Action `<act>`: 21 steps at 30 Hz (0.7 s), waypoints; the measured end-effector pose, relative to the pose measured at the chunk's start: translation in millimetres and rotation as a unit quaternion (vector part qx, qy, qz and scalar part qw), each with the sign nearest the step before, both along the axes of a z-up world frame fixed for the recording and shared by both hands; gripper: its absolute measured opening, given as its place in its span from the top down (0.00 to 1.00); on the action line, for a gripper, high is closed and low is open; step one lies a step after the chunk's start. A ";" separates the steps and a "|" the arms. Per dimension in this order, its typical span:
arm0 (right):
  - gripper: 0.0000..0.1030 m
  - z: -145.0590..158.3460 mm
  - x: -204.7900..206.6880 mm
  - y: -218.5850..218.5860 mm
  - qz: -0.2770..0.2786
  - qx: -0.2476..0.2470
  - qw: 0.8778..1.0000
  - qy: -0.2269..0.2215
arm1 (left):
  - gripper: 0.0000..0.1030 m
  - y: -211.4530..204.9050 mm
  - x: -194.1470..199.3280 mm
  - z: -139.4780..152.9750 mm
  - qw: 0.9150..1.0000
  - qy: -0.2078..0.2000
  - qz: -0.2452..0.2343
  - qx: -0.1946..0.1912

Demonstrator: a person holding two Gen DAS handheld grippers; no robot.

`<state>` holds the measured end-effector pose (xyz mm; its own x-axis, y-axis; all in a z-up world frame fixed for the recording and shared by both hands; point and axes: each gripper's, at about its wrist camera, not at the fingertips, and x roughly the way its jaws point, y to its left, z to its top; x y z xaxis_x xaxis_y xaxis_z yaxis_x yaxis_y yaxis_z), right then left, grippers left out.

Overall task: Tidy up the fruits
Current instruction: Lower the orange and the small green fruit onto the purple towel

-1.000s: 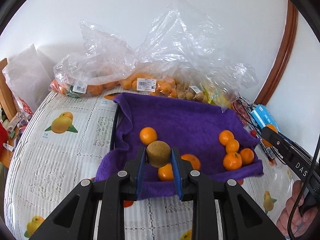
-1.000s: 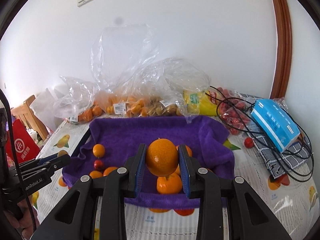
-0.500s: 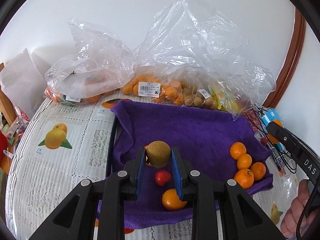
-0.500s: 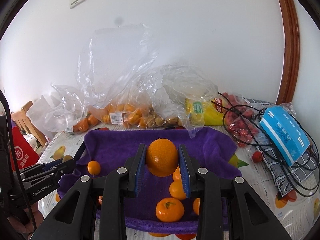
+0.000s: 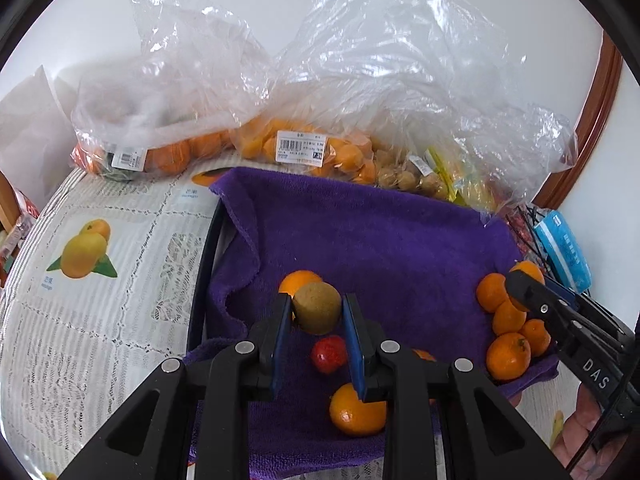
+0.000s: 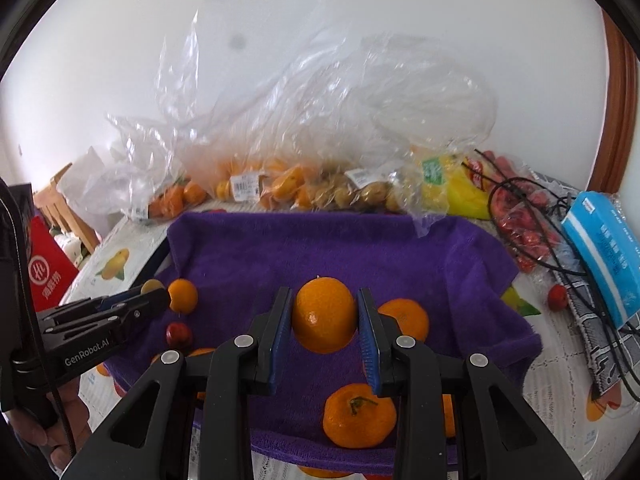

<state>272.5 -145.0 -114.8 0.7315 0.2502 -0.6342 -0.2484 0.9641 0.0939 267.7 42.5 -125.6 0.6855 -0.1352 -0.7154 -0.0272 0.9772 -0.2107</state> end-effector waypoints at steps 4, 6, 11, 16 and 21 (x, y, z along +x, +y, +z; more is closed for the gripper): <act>0.69 -12.2 2.7 8.6 0.008 -0.014 1.000 0.015 | 0.76 -1.1 0.0 -4.7 1.000 0.003 -0.004 0.000; 0.69 -17.1 2.6 12.8 0.011 -0.024 0.999 0.019 | 0.76 -1.4 0.1 -7.5 1.000 0.008 -0.006 -0.001; 0.69 -24.0 4.2 16.1 0.010 -0.037 0.999 0.025 | 0.76 -1.3 1.8 -12.8 1.000 0.015 -0.004 -0.004; 0.69 -29.0 4.7 14.9 0.010 -0.043 0.999 0.031 | 0.76 -2.8 2.2 -15.5 1.000 0.017 -0.005 -0.001; 0.72 -34.0 4.0 19.6 0.013 -0.058 0.998 0.032 | 0.76 -2.9 3.3 -17.5 1.000 0.021 -0.007 -0.006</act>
